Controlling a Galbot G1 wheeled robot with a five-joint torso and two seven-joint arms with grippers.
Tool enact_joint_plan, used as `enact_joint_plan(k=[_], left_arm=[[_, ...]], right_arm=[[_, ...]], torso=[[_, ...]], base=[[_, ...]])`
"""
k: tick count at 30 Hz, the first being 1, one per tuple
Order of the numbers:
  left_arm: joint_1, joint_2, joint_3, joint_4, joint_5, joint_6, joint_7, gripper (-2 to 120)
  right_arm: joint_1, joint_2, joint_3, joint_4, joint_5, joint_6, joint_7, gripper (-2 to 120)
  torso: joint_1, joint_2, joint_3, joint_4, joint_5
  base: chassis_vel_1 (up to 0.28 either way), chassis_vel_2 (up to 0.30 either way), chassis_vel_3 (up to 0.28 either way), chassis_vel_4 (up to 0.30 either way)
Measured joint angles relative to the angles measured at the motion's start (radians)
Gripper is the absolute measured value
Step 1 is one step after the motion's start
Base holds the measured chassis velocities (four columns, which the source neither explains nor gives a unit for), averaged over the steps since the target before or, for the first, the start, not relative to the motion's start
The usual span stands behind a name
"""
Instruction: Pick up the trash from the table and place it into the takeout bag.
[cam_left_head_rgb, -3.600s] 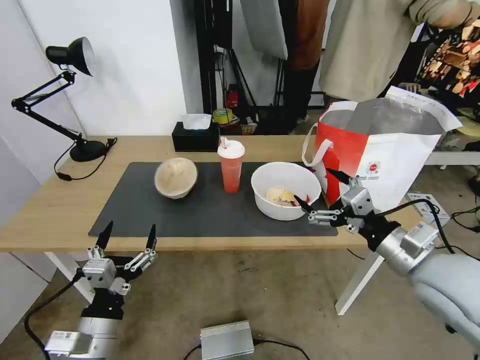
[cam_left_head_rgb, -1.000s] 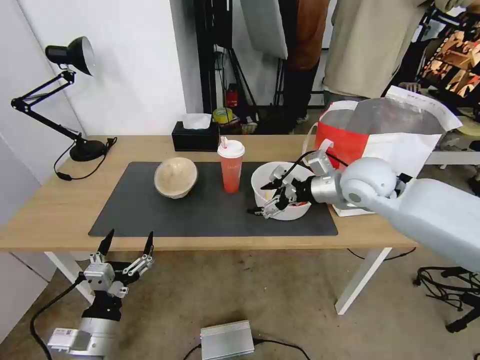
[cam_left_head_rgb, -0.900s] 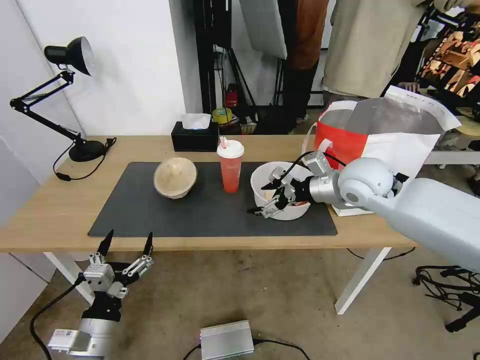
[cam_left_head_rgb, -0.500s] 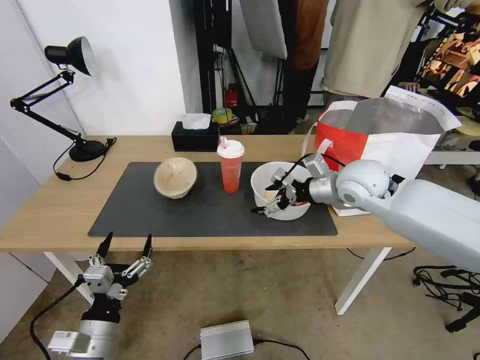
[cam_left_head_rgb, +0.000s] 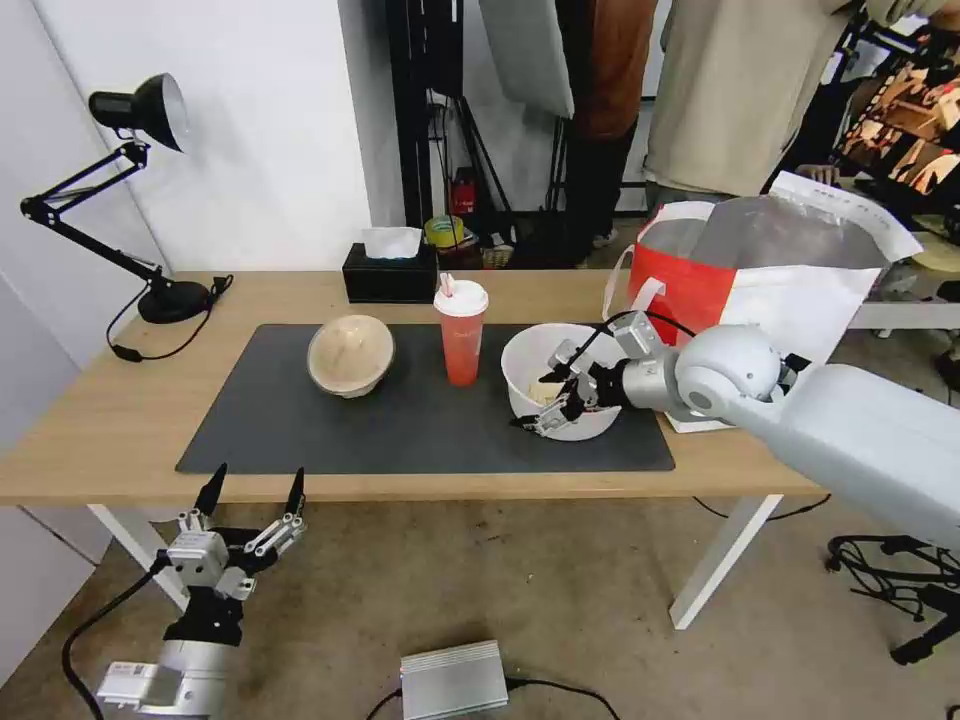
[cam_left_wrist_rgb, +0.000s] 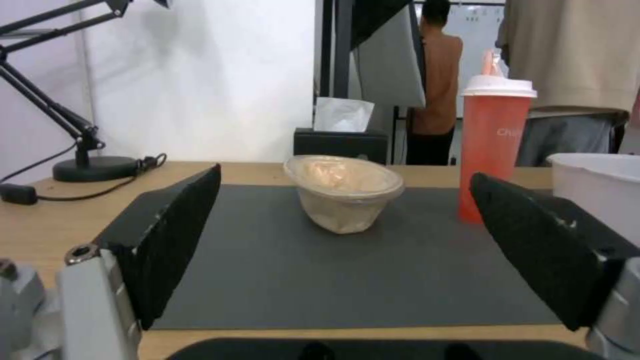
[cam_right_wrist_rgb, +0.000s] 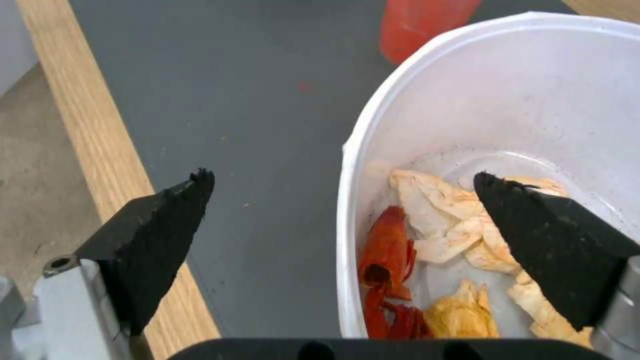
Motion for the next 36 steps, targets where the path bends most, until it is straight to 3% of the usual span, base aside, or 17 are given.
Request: enact_joint_plan(k=[3,5,9,12,14,16,20,22,27,36], left_arm=[[0.000,0.000,-0.001,0.001,0.000,-0.002,0.000,100],[0.000,0.000,-0.002,0.003,-0.001,-0.003,0.000,100],[0.000,-0.001,-0.001,0.003,-0.001,-0.004,0.001,100],[0.000,-0.004,0.000,0.003,-0.001,-0.004,0.001,100],[0.000,-0.004,0.000,0.003,-0.001,-0.004,0.002,100],[0.000,-0.005,0.001,0.004,-0.001,-0.005,0.003,100],[0.001,-0.006,0.001,0.004,0.000,-0.006,0.003,100],[0.001,-0.007,0.001,0.004,0.000,-0.006,0.004,100],[0.001,-0.011,0.003,0.002,0.001,-0.006,0.005,100],[0.004,-0.013,0.005,0.000,0.001,-0.021,0.007,100]], right_arm=[[-0.001,0.003,0.000,-0.002,-0.005,0.000,0.000,96],[-0.005,0.008,0.001,-0.005,-0.014,-0.001,-0.001,83],[-0.009,0.011,0.001,-0.007,-0.017,-0.001,-0.004,75],[-0.014,0.012,0.004,-0.007,-0.019,-0.001,-0.004,59],[-0.014,0.012,0.004,-0.007,-0.019,-0.001,-0.004,58],[-0.018,0.012,0.006,-0.007,-0.021,-0.001,-0.005,45],[-0.020,0.012,0.008,-0.007,-0.021,-0.001,-0.005,34],[-0.020,0.012,0.008,-0.007,-0.021,-0.001,-0.005,22],[-0.021,0.012,0.009,-0.003,-0.022,-0.001,-0.006,4],[-0.034,0.004,0.022,0.003,-0.027,-0.001,-0.010,0]], torso=[[0.000,0.000,0.000,0.0000,-0.0001],[0.000,0.000,0.000,0.0000,-0.0001],[0.000,0.000,0.000,0.0000,-0.0001],[0.000,0.000,0.000,0.0000,-0.0001],[0.000,0.000,0.000,0.0000,-0.0001],[0.000,0.000,0.000,0.0000,-0.0001],[0.000,0.000,0.000,0.0000,0.0000],[0.000,0.000,0.000,0.0000,-0.0001],[0.000,0.000,0.000,0.0000,-0.0001],[0.000,0.000,0.000,-0.0001,0.0000]], base=[[0.000,0.000,0.000,0.000],[0.000,0.000,0.000,0.000],[0.000,0.000,0.000,0.000],[0.000,0.000,0.000,0.000],[0.000,0.000,0.000,0.000],[0.000,0.000,0.000,0.000],[0.000,0.000,0.000,0.000],[0.000,0.000,0.000,0.000],[0.000,0.000,0.000,0.000],[0.000,0.000,0.000,0.000]])
